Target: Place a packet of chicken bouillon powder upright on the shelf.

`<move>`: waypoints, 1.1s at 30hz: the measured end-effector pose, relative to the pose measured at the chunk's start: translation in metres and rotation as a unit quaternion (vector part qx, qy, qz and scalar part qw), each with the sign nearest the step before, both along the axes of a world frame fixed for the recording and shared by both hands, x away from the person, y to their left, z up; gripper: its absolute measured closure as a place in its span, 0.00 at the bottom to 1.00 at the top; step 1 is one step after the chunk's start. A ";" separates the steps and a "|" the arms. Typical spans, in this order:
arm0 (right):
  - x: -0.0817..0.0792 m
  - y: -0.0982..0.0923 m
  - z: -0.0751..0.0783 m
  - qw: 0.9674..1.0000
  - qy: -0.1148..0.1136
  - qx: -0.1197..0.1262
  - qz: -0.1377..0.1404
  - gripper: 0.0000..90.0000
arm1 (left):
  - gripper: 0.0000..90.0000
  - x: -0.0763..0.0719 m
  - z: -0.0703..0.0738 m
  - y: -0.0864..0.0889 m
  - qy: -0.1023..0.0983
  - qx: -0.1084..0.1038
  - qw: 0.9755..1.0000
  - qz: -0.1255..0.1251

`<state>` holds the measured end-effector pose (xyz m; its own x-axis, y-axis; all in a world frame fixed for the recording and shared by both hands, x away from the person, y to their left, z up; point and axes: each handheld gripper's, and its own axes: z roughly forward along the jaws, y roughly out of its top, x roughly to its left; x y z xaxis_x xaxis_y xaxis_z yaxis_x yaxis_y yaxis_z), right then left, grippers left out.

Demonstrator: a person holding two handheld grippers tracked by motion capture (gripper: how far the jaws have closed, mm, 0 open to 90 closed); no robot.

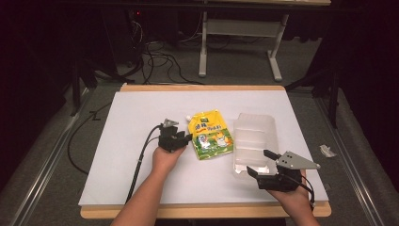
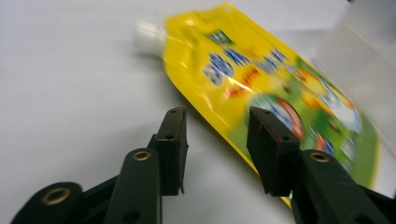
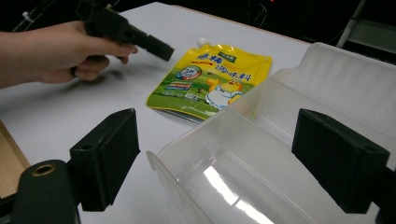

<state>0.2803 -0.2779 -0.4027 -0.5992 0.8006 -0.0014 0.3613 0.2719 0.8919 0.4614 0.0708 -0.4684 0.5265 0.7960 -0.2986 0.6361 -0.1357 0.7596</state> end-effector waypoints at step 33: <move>-0.001 0.000 -0.001 1.000 0.000 0.001 0.002 0.17 | 1.00 0.019 -0.009 -0.010 -0.006 0.026 1.000 0.016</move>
